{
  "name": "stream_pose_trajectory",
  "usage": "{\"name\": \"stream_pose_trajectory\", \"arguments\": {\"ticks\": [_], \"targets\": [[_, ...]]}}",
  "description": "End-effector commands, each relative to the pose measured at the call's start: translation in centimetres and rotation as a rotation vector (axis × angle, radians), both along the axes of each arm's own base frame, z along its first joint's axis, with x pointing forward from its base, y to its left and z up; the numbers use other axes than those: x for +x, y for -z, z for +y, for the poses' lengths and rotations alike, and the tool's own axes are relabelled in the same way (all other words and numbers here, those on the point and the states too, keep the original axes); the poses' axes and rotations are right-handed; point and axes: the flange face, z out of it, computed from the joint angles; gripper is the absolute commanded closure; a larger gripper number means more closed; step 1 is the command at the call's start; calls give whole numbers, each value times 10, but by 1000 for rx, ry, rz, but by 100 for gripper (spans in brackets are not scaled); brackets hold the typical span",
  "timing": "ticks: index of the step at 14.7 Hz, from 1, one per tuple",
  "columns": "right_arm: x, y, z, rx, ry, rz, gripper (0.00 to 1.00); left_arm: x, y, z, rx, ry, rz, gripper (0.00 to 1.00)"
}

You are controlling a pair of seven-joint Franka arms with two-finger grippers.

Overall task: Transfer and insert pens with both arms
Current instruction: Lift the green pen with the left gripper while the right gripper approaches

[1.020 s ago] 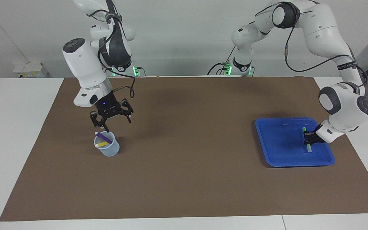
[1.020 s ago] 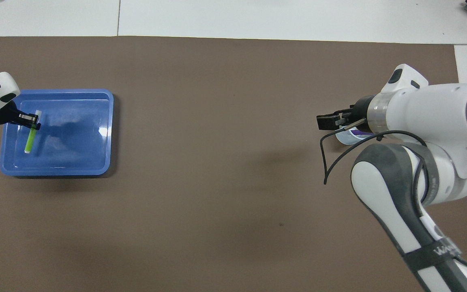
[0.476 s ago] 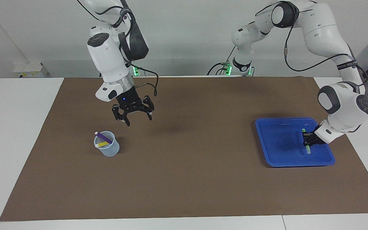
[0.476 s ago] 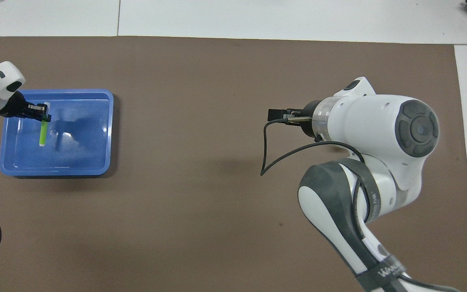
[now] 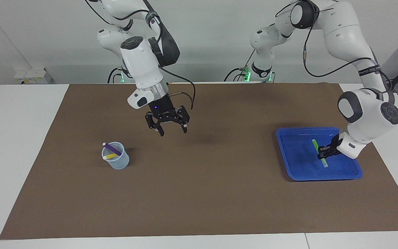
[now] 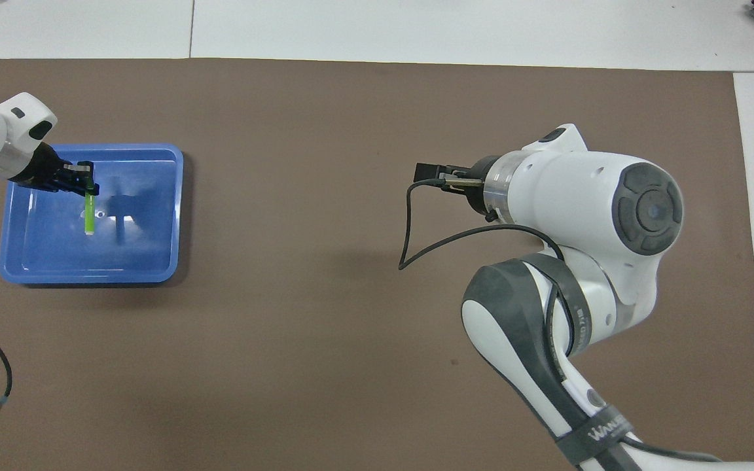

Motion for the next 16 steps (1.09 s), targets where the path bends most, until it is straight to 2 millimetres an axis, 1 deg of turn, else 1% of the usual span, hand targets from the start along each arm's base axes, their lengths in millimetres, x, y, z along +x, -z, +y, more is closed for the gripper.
{"name": "stream_pose_trajectory", "arguments": {"ticks": [1,3,4,5,7,8,9,11,13,14,16], "targets": [[17,-7,5,80,45,1,2,-6,-7,-3,-13,-24,34,100],[19,-15,11,194,126,41,2,-10,-13,-10,-49,-148,65,100],[20,-15,11,216,153,52,2,-13,-11,-11,-51,-199,100,100],[21,-18,15,233,174,41,2,-16,-13,-13,-50,-214,122,98],[15,-17,36,273,230,60,3,-22,-20,-22,-72,-233,167,97],[13,-18,40,296,272,73,3,-26,-24,-25,-88,-262,194,96],[9,-18,51,318,305,88,3,-29,-31,-27,-90,-280,210,96],[2,-19,65,350,357,119,5,-38,-49,-30,-84,-272,221,96],[-5,-19,78,366,378,143,6,-45,-53,-33,-101,-289,268,96],[-8,-19,83,371,389,155,8,-47,-56,-37,-120,-333,290,96],[-10,-19,87,383,417,172,9,-51,-57,-43,-145,-403,339,96]]}}
